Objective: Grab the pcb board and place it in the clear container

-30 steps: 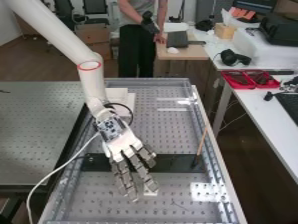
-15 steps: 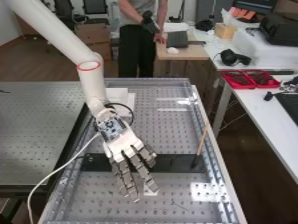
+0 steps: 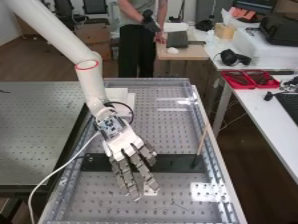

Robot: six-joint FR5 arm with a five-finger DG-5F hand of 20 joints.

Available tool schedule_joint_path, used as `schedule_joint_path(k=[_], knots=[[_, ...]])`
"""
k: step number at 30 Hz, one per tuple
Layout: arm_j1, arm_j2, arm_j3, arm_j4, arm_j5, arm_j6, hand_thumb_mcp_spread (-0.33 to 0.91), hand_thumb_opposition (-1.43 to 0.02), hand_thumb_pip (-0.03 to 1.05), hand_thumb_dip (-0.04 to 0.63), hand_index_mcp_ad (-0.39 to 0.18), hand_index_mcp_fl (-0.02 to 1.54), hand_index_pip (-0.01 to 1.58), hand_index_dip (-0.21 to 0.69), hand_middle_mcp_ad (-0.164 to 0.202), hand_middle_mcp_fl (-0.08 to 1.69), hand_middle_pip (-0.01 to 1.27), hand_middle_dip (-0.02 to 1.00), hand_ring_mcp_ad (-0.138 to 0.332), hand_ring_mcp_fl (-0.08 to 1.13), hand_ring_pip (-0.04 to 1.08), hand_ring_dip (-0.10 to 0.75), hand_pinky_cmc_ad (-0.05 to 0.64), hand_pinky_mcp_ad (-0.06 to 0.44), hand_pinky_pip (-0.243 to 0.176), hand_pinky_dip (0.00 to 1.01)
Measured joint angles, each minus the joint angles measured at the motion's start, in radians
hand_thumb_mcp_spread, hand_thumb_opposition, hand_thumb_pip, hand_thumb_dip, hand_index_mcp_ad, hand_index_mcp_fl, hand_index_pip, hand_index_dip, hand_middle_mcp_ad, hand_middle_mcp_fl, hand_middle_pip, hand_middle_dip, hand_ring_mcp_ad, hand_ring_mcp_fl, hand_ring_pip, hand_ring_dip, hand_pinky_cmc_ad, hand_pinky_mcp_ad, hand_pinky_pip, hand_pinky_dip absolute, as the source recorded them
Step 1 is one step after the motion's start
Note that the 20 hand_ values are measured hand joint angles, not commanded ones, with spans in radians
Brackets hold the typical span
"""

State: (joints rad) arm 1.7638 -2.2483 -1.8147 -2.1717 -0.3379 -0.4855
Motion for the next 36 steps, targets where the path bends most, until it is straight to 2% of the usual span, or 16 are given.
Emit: schedule_joint_path(k=[12, 31, 36], knots=[[-0.005, 0.027, -0.014, 0.051, -0.015, -0.054, 0.61, -0.86, 0.35, 0.218, -0.140, 0.56, 1.29, 0.218, 0.016, 0.14, 0.13, 0.15, 0.176, 0.05, 0.09, 0.042, 0.312, 0.138, -0.044, 0.19], [0.032, 0.126, -0.092, 0.248, -0.063, -0.236, 0.61, -0.86, 0.35, 0.218, -0.138, 0.56, 1.30, 0.237, 0.019, 0.14, 0.13, 0.15, 0.176, 0.06, 0.09, 0.051, 0.312, 0.138, -0.042, 0.19], [0.052, 0.152, -0.105, 0.257, -0.094, -0.245, 0.61, -0.86, 0.35, 0.218, -0.138, 0.56, 1.29, 0.241, 0.019, 0.14, 0.13, 0.15, 0.176, 0.06, 0.09, 0.049, 0.312, 0.138, -0.042, 0.19]])
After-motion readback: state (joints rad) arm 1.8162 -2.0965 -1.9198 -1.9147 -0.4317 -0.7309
